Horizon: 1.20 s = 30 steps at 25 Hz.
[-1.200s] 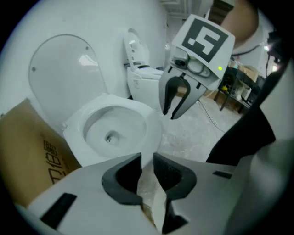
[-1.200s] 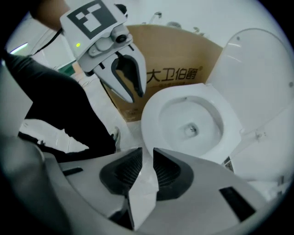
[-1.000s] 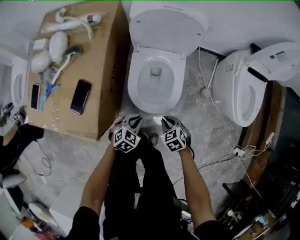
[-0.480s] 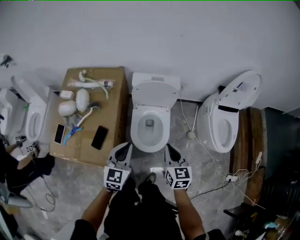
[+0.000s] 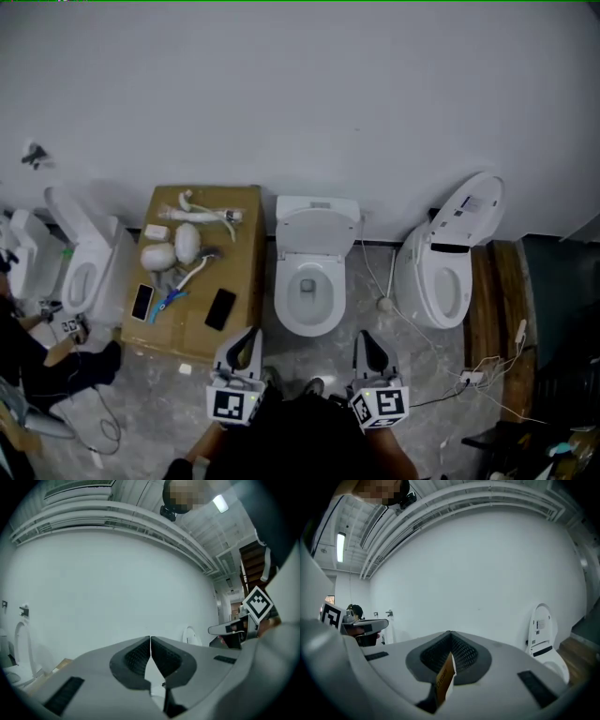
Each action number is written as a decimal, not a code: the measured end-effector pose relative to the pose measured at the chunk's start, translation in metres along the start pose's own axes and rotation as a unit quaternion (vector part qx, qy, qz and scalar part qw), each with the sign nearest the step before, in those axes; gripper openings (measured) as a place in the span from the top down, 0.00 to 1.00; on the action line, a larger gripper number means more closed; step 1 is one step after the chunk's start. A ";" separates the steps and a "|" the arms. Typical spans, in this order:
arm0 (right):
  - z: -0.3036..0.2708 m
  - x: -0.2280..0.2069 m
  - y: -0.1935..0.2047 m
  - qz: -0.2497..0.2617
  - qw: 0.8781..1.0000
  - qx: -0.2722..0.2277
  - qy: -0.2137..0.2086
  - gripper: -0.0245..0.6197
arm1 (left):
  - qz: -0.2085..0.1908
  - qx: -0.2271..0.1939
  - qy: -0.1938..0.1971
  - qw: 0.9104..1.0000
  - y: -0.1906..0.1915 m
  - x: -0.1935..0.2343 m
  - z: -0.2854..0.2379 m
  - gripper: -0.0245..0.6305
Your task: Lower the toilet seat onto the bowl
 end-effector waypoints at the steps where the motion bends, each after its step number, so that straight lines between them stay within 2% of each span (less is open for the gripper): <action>1: 0.004 0.004 0.000 -0.001 1.000 -0.002 0.002 0.93 | 0.003 0.000 -0.008 1.000 0.000 0.002 0.004 0.93; 4: 0.009 0.011 0.003 -0.006 1.000 -0.003 0.005 0.93 | 0.008 -0.004 -0.018 1.000 -0.001 0.007 0.008 0.93; 10: 0.010 0.018 0.004 -0.009 1.000 -0.004 0.004 0.93 | -0.009 -0.017 -0.004 1.000 -0.008 0.006 0.002 0.93; 30: 0.006 0.019 0.001 0.001 1.000 -0.006 -0.006 0.93 | -0.019 -0.014 -0.005 1.000 -0.005 0.002 0.003 0.93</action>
Point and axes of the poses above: the fingertips, and each gripper's own axes: z backward along the fingers, x to its left, y out of its underside, the point moved 8 cm from there along z, backward along the fingers, and after that the axes turned 15 degrees about -x, right-handed, at the moved point
